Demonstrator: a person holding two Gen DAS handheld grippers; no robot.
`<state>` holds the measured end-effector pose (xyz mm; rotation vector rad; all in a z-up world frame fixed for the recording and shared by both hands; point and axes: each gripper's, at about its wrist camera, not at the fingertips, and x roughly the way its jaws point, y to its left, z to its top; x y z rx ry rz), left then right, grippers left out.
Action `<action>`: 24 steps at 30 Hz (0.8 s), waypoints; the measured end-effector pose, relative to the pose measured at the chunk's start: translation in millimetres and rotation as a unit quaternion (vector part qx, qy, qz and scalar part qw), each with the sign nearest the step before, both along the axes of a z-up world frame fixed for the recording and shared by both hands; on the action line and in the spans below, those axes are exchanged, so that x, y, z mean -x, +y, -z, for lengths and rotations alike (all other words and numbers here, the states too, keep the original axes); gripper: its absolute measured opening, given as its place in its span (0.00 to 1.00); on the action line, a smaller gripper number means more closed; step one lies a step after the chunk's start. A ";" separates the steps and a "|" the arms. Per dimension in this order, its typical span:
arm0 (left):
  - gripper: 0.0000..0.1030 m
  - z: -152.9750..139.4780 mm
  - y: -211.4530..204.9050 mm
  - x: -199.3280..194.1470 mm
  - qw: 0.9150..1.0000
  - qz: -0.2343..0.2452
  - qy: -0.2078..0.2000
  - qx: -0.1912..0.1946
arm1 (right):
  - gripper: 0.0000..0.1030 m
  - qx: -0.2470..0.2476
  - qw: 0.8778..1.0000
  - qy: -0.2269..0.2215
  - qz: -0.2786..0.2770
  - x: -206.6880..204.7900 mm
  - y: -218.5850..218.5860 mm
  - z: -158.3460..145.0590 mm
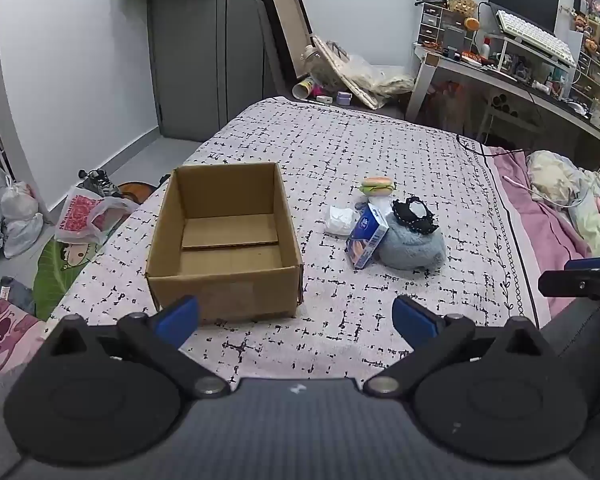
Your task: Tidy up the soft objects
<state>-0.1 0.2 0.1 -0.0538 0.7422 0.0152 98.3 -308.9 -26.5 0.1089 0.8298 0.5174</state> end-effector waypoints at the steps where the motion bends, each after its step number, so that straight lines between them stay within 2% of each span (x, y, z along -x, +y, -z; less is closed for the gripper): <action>1: 0.99 0.0 -0.1 0.1 1.000 -0.001 -0.001 -0.001 | 1.00 -0.002 1.000 0.000 0.000 0.3 0.1 -0.6; 24: 0.99 -1.3 -3.8 1.1 1.000 0.003 0.000 -0.002 | 1.00 0.002 1.000 0.005 0.002 -1.1 1.3 3.0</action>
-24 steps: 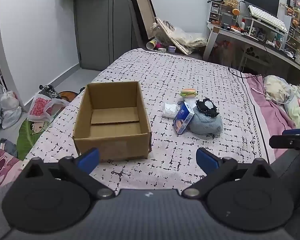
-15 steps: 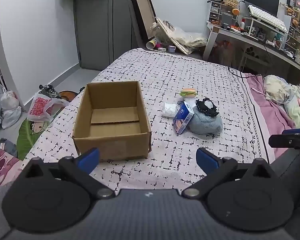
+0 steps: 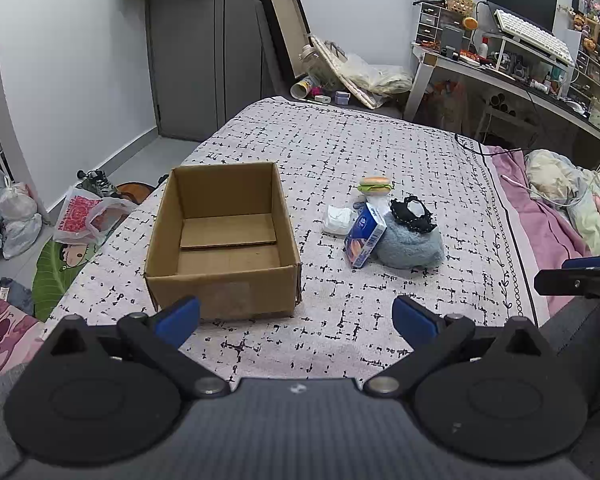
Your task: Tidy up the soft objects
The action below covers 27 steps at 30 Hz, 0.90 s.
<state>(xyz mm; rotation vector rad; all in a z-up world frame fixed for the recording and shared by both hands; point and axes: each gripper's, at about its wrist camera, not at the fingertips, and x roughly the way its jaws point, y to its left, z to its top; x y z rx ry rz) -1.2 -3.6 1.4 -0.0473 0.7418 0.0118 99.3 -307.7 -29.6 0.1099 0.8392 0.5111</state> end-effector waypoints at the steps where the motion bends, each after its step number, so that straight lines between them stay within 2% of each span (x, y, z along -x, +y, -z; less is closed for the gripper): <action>1: 0.99 -0.1 0.1 0.0 1.000 0.000 0.000 0.000 | 1.00 0.000 1.000 0.000 0.000 0.0 -0.1 -0.1; 27: 0.99 -0.8 0.0 0.6 1.000 0.001 -0.004 0.001 | 1.00 0.009 1.000 -0.008 0.003 1.0 1.7 -0.9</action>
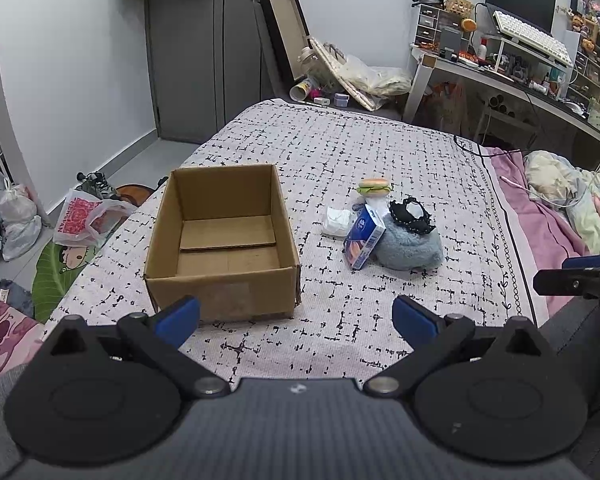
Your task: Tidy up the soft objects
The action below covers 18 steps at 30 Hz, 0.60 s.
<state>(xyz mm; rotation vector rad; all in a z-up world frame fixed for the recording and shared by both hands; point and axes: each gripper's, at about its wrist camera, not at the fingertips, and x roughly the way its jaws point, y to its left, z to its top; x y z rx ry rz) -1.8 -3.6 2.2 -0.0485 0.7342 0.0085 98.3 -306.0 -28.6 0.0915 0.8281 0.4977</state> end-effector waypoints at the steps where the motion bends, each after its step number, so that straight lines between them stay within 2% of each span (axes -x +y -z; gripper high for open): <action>1: 0.99 -0.4 -0.5 0.2 1.000 0.000 -0.001 0.000 | 1.00 0.001 1.000 0.000 0.001 0.2 0.2 0.0; 18: 0.99 -0.4 0.5 2.7 1.000 0.001 -0.004 -0.002 | 1.00 -0.001 1.000 -0.004 0.003 2.9 -1.0 -0.8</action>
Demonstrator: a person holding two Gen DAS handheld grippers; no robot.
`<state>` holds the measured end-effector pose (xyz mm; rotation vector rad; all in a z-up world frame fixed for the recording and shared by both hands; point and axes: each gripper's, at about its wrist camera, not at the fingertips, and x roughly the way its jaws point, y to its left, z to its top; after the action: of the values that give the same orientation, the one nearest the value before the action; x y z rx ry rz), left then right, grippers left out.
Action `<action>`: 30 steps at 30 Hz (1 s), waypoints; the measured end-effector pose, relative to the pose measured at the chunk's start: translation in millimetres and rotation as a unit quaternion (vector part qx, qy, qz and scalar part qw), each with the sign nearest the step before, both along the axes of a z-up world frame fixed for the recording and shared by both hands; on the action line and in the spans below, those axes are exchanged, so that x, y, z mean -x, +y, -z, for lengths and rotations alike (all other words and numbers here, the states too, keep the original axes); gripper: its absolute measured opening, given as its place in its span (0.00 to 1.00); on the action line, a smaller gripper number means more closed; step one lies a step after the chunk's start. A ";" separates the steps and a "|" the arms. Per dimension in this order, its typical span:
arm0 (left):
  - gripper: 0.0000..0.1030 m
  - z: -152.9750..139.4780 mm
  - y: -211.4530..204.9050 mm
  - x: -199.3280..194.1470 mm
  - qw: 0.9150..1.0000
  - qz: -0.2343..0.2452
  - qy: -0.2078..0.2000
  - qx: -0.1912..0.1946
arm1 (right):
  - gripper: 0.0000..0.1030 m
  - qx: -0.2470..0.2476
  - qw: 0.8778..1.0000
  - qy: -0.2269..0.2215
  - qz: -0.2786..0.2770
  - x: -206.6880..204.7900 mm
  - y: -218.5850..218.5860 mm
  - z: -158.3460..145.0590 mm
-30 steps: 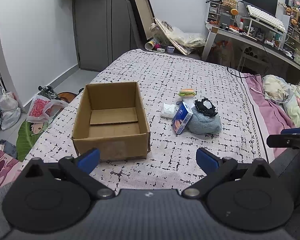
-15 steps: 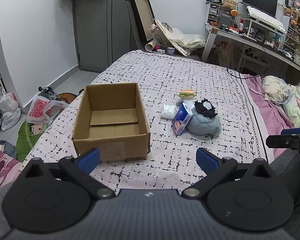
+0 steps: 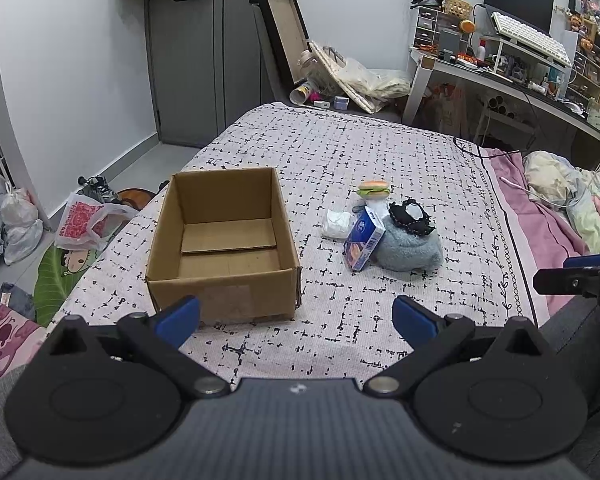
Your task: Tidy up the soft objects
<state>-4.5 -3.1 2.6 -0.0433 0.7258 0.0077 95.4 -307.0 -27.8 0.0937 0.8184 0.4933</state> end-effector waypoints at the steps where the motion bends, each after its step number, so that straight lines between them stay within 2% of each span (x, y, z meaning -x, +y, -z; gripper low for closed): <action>1: 0.99 -0.1 0.0 0.0 1.000 0.000 0.000 0.000 | 1.00 0.000 1.000 0.000 0.000 0.1 -0.2 0.1; 15: 0.99 -0.6 0.6 0.1 1.000 0.000 0.000 0.001 | 1.00 -0.003 1.000 0.000 0.001 -0.3 -1.3 -0.6; 25: 0.99 -3.0 5.8 1.9 1.000 0.000 0.006 0.016 | 1.00 -0.013 1.000 0.005 0.001 1.0 -3.4 -2.8; 30: 0.99 -4.1 3.5 1.4 1.000 -0.003 0.010 0.011 | 1.00 0.001 1.000 0.006 0.001 -0.5 1.5 -2.8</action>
<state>-5.9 0.4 6.6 -0.0673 0.7450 0.0062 95.9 -305.5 -25.0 0.0960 0.8303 0.4904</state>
